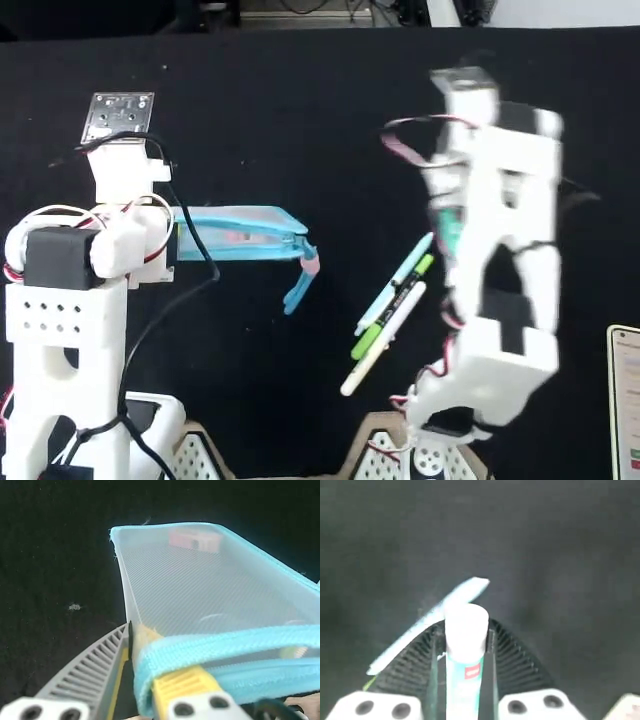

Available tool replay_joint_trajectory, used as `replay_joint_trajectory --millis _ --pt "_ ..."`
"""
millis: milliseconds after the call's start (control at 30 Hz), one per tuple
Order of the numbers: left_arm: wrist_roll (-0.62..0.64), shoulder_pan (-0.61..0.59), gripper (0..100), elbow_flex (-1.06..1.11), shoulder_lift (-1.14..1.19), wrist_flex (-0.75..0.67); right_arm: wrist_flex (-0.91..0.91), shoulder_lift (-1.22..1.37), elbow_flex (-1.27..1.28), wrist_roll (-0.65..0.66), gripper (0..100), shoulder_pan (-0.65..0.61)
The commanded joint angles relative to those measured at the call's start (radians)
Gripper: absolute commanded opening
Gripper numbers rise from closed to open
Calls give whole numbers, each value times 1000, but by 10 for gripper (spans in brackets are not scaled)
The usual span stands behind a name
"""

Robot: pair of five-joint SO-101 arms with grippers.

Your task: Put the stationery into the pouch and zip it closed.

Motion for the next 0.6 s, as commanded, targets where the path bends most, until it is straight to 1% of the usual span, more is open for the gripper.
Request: replay_joint_trajectory --millis 0,133,200,267,400,567 --pt "-5 7 30 -5 -17 -5 -34 -24 22 144 11 242" --pt "-5 7 30 -5 -17 -5 -164 87 101 201 14 367" --pt "-5 7 30 -5 -17 -5 -224 153 120 212 25 411" --pt "-5 7 30 -5 -17 -5 -247 205 119 212 51 439" --pt "-5 7 30 -5 -17 -5 -199 280 68 259 120 446" --pt "-5 7 30 -5 -17 -5 -112 351 -35 281 128 440"
